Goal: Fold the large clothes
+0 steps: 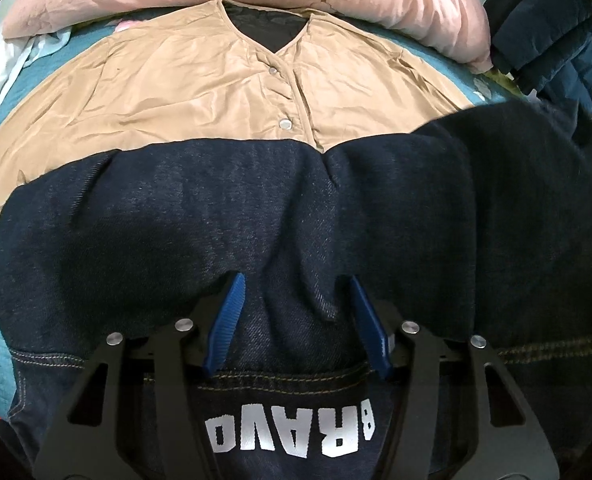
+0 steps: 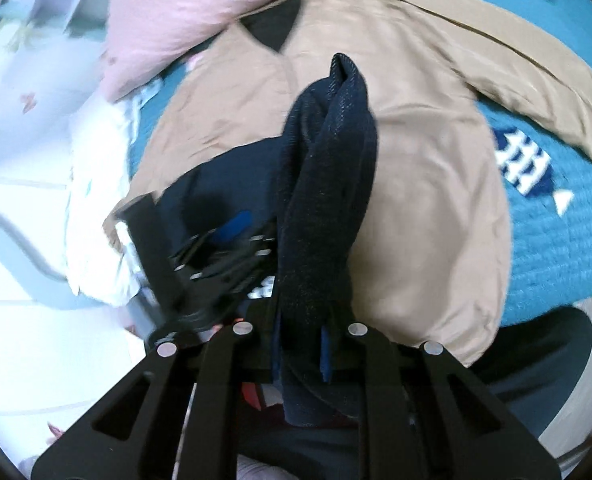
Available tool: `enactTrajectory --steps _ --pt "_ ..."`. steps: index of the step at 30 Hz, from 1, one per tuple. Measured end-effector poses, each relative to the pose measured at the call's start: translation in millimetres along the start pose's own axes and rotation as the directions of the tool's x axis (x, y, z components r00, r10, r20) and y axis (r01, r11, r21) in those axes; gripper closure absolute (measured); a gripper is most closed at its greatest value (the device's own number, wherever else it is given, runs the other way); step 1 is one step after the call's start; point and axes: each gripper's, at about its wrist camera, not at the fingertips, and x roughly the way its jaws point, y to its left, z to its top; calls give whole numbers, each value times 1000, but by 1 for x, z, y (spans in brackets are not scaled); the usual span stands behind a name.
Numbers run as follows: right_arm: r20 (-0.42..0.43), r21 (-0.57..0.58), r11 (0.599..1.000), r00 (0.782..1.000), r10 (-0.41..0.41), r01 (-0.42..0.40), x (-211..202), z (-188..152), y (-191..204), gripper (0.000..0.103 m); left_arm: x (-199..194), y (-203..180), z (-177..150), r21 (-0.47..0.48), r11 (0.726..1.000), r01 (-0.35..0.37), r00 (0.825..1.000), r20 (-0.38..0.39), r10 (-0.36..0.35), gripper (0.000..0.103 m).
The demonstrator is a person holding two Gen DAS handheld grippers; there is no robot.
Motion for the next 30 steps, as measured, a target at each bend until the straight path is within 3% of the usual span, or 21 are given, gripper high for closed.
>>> enactTrajectory --steps 10,14,17,30 --pt "-34 -138 990 999 4 -8 20 4 88 90 -42 41 -6 -64 998 29 999 18 -28 47" --pt "-58 -168 986 998 -30 20 37 6 114 90 -79 63 -10 -84 996 -9 996 87 16 46" --pt "-82 -195 981 996 -38 21 52 7 134 91 -102 89 -14 -135 990 -34 993 103 48 35" --pt "-234 -323 944 960 -152 71 177 10 210 93 -162 186 -67 -319 938 -137 978 105 179 35"
